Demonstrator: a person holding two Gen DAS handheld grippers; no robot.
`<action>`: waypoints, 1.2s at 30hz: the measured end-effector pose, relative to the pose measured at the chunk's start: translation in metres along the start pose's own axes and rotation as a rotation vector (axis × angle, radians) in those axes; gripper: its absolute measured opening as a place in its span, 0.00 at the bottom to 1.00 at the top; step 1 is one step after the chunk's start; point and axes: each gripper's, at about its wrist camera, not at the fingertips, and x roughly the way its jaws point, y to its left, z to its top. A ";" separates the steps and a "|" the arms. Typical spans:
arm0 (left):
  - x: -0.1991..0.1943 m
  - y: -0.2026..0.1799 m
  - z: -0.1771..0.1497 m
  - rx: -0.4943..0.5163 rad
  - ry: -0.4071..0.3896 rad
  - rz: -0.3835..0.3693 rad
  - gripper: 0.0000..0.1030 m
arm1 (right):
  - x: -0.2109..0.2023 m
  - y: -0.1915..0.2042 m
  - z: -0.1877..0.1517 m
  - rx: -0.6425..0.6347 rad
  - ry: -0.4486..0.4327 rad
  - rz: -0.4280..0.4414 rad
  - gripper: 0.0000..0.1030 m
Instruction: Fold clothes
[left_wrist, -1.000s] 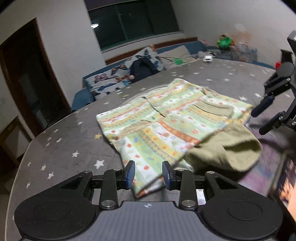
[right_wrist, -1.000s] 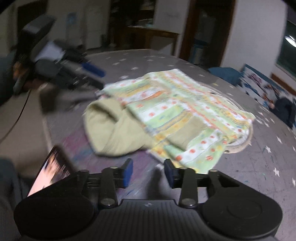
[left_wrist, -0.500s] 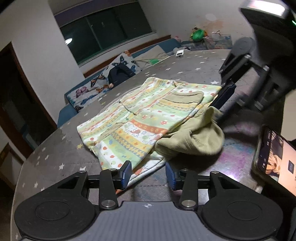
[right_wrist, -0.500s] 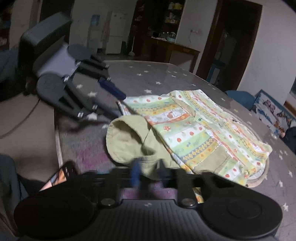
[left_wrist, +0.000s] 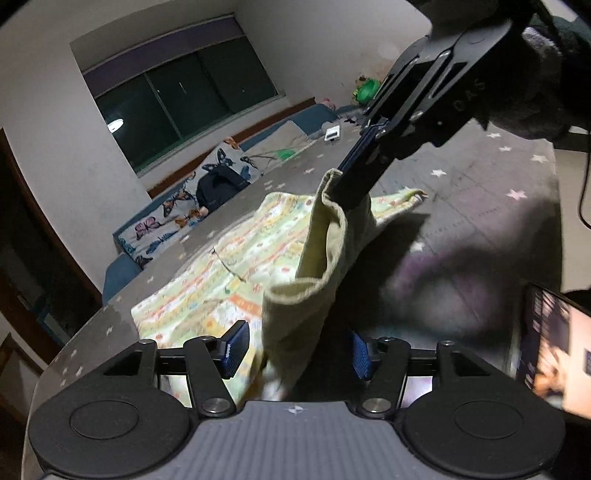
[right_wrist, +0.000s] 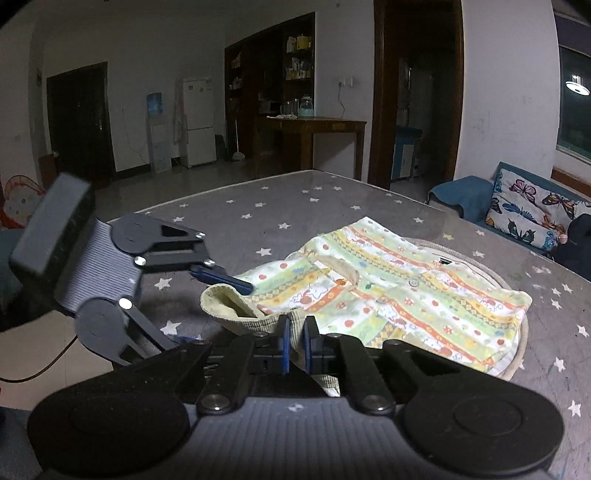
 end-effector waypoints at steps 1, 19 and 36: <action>0.004 0.001 0.001 -0.008 0.001 0.002 0.54 | 0.001 -0.001 0.000 0.000 0.001 0.002 0.06; 0.018 0.026 0.013 -0.111 -0.023 -0.001 0.30 | 0.029 0.015 -0.053 -0.332 0.098 -0.251 0.40; 0.017 0.018 -0.021 0.056 0.041 0.040 0.44 | 0.033 -0.011 -0.030 -0.187 0.091 -0.260 0.11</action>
